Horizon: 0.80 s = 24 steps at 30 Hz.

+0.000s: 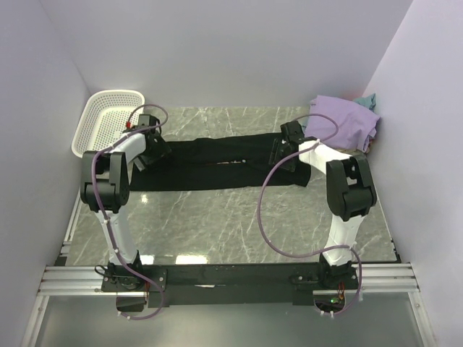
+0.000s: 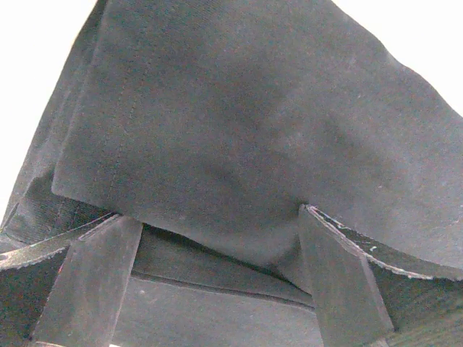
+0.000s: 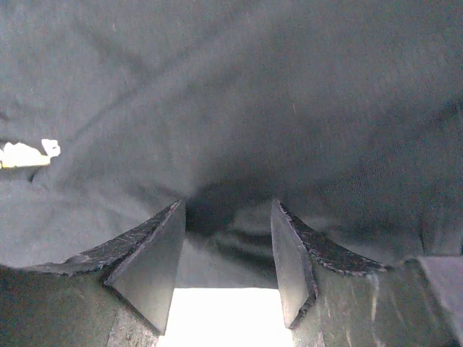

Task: Fold and stack the t-shirts
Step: Fold the tshirt

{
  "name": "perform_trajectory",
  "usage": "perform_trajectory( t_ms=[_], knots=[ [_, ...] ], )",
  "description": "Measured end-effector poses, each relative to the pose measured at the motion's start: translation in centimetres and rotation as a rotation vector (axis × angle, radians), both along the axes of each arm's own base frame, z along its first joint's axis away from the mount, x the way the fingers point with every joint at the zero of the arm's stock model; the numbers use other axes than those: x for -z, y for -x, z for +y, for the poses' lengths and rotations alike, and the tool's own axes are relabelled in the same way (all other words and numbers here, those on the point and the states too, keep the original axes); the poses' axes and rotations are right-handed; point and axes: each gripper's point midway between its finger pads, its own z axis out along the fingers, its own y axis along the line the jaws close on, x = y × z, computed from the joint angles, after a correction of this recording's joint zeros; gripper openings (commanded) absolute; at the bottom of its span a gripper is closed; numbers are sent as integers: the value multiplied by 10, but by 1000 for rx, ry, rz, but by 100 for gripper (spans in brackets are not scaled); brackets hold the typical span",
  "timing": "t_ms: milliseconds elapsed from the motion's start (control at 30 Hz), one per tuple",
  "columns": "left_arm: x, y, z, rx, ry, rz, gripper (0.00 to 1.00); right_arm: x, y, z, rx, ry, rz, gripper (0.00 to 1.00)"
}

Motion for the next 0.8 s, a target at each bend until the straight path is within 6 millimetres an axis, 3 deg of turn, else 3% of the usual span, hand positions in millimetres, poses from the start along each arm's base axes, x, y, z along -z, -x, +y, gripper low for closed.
perform_trajectory(
  t_ms=[167,400,500,600,700,800],
  knots=[
    [-3,-12,3,-9,2,-31,93,2,-10,5,-8,-12,-2,58],
    [-10,-13,1,-7,15,-43,94,-19,-17,1,1,4,-61,59],
    [-33,-14,1,-7,14,-87,94,-38,-20,2,-8,-7,-106,59],
    [-70,-17,0,-1,23,-169,95,-53,-21,10,-32,-48,-139,59],
    [-103,-18,-3,9,42,-248,95,-55,-21,20,-65,-98,-142,59],
    [-112,-19,-7,21,60,-273,94,-51,-19,28,-88,-135,-127,58]
  ],
)
